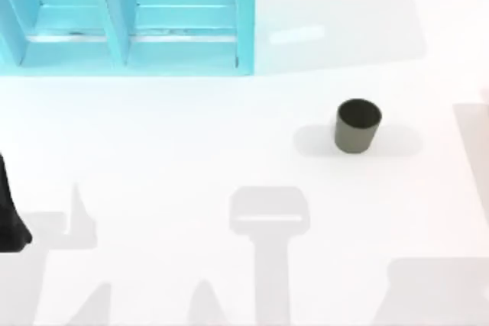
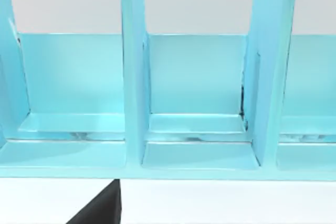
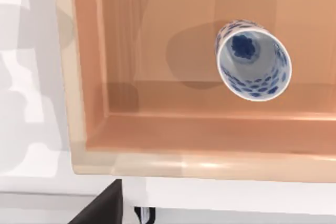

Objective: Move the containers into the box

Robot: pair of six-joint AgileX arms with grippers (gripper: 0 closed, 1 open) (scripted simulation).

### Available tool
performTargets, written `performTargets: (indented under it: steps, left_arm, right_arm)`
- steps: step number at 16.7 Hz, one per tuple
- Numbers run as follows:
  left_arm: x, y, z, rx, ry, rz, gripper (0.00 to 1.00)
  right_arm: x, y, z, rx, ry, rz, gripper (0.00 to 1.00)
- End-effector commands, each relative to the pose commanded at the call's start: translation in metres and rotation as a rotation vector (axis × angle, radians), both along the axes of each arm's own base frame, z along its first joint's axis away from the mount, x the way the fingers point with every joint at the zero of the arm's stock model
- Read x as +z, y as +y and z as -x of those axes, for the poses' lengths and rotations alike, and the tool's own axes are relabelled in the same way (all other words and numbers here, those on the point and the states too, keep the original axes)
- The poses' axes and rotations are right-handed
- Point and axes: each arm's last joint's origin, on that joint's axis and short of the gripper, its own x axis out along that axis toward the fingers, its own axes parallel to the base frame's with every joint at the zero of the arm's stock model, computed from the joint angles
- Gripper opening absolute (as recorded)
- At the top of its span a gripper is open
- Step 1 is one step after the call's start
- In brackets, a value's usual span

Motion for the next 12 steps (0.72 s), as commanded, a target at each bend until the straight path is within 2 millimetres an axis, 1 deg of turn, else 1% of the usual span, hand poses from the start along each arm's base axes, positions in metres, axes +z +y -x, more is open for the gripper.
performTargets:
  steps: [2, 4, 6, 7, 10, 12]
  left_arm:
    - [0.000, 0.000, 0.000, 0.000, 0.000, 0.000, 1.00]
    - [0.000, 0.000, 0.000, 0.000, 0.000, 0.000, 1.00]
    - [0.000, 0.000, 0.000, 0.000, 0.000, 0.000, 1.00]
    - [0.000, 0.000, 0.000, 0.000, 0.000, 0.000, 1.00]
    - [0.000, 0.000, 0.000, 0.000, 0.000, 0.000, 1.00]
    - [0.000, 0.000, 0.000, 0.000, 0.000, 0.000, 1.00]
  right_arm:
    - [0.001, 0.000, -0.004, -0.001, 0.001, 0.005, 1.00]
    - [0.002, 0.004, -0.020, -0.006, 0.007, 0.017, 1.00]
    - [0.002, 0.013, -0.048, -0.008, 0.024, 0.013, 1.00]
    - [-0.001, 0.022, -0.064, -0.002, 0.038, 0.006, 1.00]
    - [-0.012, 0.053, -0.111, 0.018, 0.069, -0.007, 1.00]
    - [-0.015, 0.075, -0.133, 0.010, 0.067, 0.005, 1.00]
